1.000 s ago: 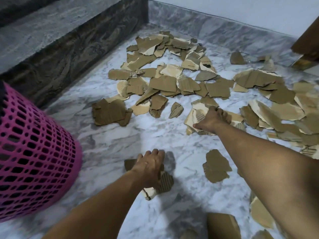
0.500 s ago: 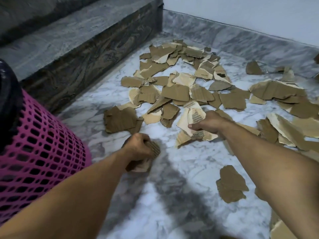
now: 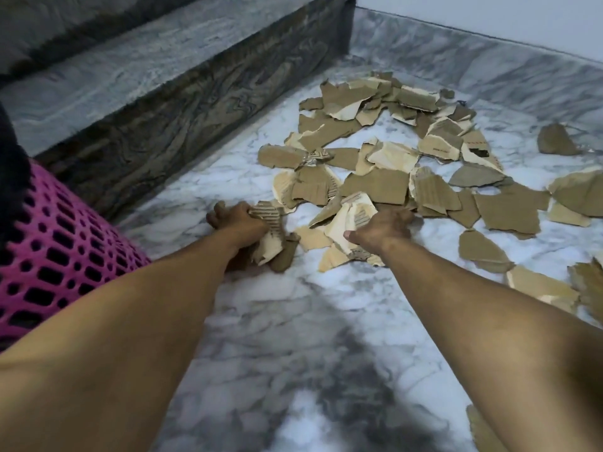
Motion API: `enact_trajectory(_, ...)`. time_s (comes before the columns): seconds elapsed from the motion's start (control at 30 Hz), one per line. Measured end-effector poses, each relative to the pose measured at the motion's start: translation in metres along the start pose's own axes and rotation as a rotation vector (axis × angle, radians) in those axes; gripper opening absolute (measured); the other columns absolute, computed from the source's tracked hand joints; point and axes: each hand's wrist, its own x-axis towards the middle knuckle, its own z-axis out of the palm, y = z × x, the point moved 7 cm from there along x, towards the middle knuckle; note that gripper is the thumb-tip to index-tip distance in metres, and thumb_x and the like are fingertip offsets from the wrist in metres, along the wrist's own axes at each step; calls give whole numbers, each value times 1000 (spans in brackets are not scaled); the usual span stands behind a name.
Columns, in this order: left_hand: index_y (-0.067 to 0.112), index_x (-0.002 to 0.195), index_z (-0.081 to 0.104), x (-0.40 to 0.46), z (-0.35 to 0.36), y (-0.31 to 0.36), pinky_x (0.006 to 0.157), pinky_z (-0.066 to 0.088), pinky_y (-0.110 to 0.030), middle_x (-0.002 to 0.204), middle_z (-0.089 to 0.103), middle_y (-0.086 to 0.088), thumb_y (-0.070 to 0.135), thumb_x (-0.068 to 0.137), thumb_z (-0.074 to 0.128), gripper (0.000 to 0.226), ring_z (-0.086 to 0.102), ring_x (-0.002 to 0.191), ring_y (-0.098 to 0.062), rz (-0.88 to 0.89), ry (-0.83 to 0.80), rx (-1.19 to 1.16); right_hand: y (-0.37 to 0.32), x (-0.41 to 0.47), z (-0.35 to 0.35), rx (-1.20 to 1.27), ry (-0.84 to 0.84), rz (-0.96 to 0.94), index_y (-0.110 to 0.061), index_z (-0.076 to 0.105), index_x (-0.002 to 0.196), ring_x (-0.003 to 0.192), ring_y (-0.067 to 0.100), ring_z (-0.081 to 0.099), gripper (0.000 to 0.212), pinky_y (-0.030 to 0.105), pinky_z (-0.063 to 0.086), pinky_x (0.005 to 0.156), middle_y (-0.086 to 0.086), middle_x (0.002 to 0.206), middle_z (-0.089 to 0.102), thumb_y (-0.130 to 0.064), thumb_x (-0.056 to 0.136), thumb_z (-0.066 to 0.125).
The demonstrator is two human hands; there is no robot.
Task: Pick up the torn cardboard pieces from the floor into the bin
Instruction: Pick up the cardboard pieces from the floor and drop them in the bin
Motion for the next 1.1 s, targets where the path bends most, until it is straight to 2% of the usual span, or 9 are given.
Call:
enact_trajectory(0.13,30,123,46,3,8,-1,99,39,-34,139,26,-14,36,72,73,59,26,127,-35,5,-17,-33,0,8,4,82,-15,-3,-5,63,115,103,28,64,62,26,42,69,17,124,62,-36,68,87)
enact_trajectory(0.3,20,140,28,-16,20,3,102,41,-39,140,32,-14,34,59,86,101,37,129,-35,-31,2,-140,-9,-1,2,68,-29,-57,-5,62,116,109,29,63,63,29,48,79,12,119,67,-33,66,88)
enact_trajectory(0.47,15,110,54,-45,44,5,83,52,-34,108,62,-7,28,54,83,65,59,99,-26,-27,-138,-291,-8,-33,18,38,-204,-148,-10,42,128,112,31,59,85,37,52,89,10,122,59,-30,61,91)
enact_trajectory(0.57,13,93,66,-67,49,-2,76,53,-32,99,68,-8,11,57,81,39,61,86,-22,-33,-230,-375,12,-50,28,183,-349,-114,-9,52,114,100,26,65,72,40,57,84,8,108,66,-17,56,93)
enact_trajectory(0.7,11,109,66,-94,34,4,70,52,-29,106,66,-11,11,53,82,59,62,93,-27,-20,-327,-395,24,-74,7,315,-468,-90,-5,72,96,90,26,72,39,42,57,87,8,93,75,0,61,87)
enact_trajectory(0.83,14,120,59,-118,-10,25,73,55,-32,109,66,-15,5,57,82,67,65,91,-30,-14,-349,-454,12,-93,-38,386,-486,-106,-8,72,92,93,28,72,38,46,55,93,10,94,76,1,59,87)
enact_trajectory(0.9,14,121,58,-132,-38,40,65,54,-31,107,65,-16,4,61,81,65,65,85,-28,30,-341,-453,-1,-107,-66,421,-480,-121,-9,70,94,94,27,71,37,43,55,93,12,97,75,6,64,84)
enact_trajectory(0.97,13,119,60,-148,-71,52,57,51,-27,102,66,-15,4,64,79,59,63,78,-25,72,-304,-450,-17,-126,-98,450,-455,-147,-7,68,97,90,26,72,38,38,58,87,12,93,75,9,66,81)
enact_trajectory(1.1,11,111,64,-189,-138,74,64,54,-31,99,65,-14,3,65,78,49,63,80,-26,148,-247,-460,-52,-169,-154,504,-423,-220,2,65,105,73,22,74,43,26,60,64,13,82,75,13,66,78)
